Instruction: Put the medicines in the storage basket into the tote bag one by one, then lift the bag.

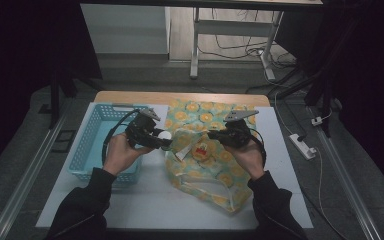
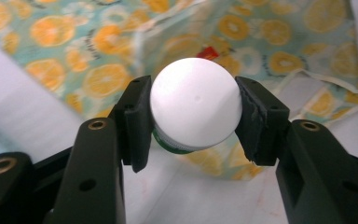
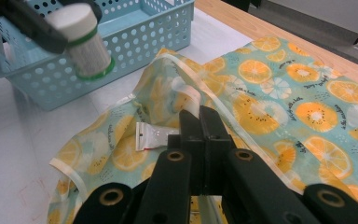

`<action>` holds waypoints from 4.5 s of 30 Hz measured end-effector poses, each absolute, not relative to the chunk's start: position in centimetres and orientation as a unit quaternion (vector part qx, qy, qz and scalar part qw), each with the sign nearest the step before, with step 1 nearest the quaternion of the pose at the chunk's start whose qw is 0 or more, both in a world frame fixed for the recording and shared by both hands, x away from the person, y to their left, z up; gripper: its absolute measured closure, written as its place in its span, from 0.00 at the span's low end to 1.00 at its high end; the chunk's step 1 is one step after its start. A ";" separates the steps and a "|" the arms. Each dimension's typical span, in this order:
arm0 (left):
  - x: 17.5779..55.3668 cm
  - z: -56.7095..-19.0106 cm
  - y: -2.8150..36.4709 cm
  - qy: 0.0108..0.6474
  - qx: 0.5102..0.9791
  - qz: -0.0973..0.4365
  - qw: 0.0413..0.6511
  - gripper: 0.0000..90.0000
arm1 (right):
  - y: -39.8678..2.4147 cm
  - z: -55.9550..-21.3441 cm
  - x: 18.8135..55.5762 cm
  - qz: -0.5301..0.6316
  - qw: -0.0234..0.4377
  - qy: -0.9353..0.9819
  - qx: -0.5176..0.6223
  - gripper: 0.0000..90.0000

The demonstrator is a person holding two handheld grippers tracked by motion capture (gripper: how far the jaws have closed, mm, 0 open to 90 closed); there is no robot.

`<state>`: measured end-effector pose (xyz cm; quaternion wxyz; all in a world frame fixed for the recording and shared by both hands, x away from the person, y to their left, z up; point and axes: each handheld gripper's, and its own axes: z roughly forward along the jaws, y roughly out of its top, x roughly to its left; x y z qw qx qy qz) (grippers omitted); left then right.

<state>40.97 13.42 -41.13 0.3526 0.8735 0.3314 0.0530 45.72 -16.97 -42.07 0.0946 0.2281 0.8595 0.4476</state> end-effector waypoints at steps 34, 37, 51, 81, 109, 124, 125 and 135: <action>43.6 -44.1 4.0 0.266 0.905 0.046 0.330 0.56 | -17.2 -41.7 45.7 0.455 0.100 0.855 0.226 1.00; 44.1 -44.5 3.7 0.269 0.904 0.047 0.328 0.56 | -17.2 -41.8 45.7 0.454 0.100 0.856 0.227 1.00; 46.3 -45.7 2.6 0.283 0.901 0.051 0.326 0.56 | -17.4 -41.9 45.9 0.453 0.105 0.855 0.228 1.00; 46.9 -46.4 2.3 0.307 0.893 0.043 0.326 0.38 | -17.6 -42.2 46.2 0.451 0.102 0.856 0.231 1.00; 41.6 -45.5 5.0 0.275 0.878 0.016 0.392 0.01 | -17.2 -42.1 45.8 0.447 0.100 0.860 0.224 0.99; 38.9 -46.8 5.1 0.250 0.894 0.040 0.370 0.00 | -17.1 -42.2 45.7 0.445 0.100 0.862 0.222 0.99; 38.8 -46.9 5.1 0.251 0.895 0.038 0.367 0.00 | -17.1 -42.2 45.7 0.445 0.100 0.862 0.222 0.99; 38.5 -48.4 4.1 0.258 0.904 0.019 0.340 0.01 | -17.0 -42.2 45.6 0.445 0.100 0.862 0.222 0.99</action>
